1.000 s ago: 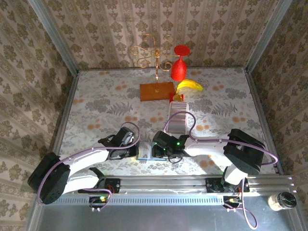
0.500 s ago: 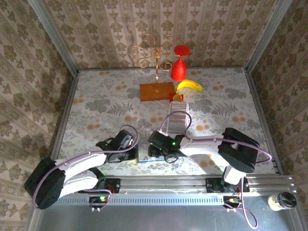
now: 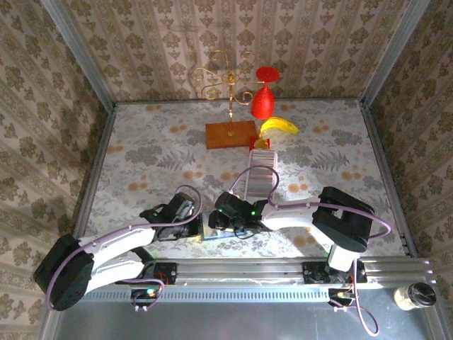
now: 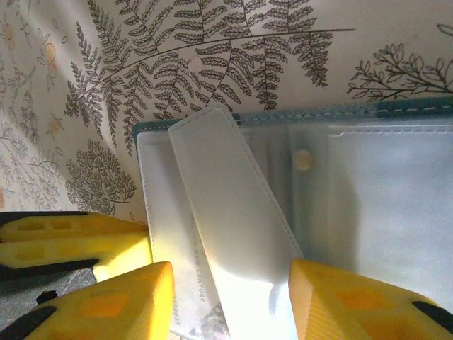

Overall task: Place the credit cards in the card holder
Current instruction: Flip over the card slot in the card holder.

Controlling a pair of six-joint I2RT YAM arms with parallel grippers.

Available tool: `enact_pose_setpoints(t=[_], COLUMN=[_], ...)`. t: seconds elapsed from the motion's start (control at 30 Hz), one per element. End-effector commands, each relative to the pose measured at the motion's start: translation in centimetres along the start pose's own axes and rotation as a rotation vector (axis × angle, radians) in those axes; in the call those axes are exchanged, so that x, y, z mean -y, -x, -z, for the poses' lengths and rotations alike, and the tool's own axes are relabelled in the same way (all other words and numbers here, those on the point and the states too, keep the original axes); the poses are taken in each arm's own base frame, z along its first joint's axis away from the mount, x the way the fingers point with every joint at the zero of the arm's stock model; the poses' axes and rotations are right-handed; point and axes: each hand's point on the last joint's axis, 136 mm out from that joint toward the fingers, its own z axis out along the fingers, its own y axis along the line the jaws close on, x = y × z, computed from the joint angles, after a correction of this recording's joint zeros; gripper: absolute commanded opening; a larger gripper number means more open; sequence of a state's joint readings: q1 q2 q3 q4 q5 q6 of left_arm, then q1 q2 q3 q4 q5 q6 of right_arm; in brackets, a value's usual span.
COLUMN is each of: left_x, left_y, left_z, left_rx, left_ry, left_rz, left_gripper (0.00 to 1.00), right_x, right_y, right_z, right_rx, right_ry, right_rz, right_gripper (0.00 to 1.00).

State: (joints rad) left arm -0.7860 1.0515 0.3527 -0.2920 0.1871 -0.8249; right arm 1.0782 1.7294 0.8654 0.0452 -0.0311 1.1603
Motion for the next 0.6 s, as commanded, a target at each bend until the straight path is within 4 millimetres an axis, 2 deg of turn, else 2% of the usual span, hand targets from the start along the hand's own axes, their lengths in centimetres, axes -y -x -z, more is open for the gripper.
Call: enact_pose_setpoints(t=[0.0,0.3,0.57], left_x=[-1.7,-1.3,-1.4], left_y=[-1.5,-0.6,-0.7], left_z=[-0.2,0.4,0.3], left_rx=[-0.039,0.041,0.051], left_ry=[0.051,-0.004,-0.027], left_rz=[0.033,0.068,0.099], left_gripper=[0.13,0.14,0.13], right_x=[-0.1,-1.8,-3.5], right_y=[-0.6,-0.3,-0.3], right_z=[-0.1,-0.1,0.0], right_rx=[-0.009,0.015,0.019], right_ry=[0.029,0.115,0.179], right_rz=[-0.028,-0.058,-0.064], right_gripper=[0.46,0.44,0.43])
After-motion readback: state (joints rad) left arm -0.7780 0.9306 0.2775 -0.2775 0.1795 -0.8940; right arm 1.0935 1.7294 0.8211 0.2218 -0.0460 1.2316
